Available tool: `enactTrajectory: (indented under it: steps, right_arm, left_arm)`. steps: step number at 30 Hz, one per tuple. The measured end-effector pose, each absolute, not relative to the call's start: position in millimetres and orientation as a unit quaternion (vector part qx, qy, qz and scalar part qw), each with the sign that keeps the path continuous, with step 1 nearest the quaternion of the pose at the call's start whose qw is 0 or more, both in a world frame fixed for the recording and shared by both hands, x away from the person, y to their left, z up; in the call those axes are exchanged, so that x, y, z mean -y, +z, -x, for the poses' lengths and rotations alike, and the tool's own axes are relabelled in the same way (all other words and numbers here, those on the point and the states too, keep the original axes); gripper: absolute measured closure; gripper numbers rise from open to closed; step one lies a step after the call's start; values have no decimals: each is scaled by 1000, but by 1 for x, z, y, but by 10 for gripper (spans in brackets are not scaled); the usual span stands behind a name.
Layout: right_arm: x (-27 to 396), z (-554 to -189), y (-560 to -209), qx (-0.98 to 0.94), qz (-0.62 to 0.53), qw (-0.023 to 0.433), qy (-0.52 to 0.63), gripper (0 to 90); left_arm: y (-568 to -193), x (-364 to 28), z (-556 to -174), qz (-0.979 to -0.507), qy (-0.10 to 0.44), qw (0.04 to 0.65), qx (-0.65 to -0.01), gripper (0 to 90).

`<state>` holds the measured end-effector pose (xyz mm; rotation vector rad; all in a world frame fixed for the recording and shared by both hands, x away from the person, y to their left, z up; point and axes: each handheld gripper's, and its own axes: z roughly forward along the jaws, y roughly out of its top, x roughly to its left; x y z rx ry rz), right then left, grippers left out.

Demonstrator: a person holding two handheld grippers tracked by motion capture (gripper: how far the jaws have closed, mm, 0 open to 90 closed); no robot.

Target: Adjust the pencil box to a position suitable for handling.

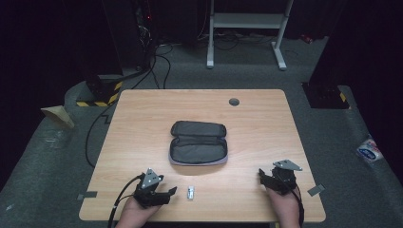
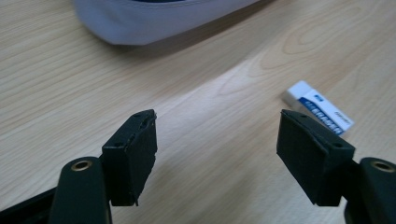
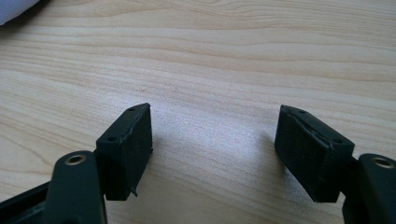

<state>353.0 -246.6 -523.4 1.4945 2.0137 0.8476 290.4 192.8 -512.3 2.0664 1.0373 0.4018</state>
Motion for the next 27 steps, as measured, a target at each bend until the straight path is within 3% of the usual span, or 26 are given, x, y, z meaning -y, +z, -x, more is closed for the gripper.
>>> enactTrajectory:
  steps: [16, 27]
  right_arm:
    - [246, -353, -523, -735, -551, 246, 310, 279]
    - [246, -351, -523, -735, -551, 248, 309, 282]
  left_arm:
    - [-511, -160, -283, -820, 150, 406, -375, 328]
    - [-516, -132, -277, -834, 125, 414, -343, 464]
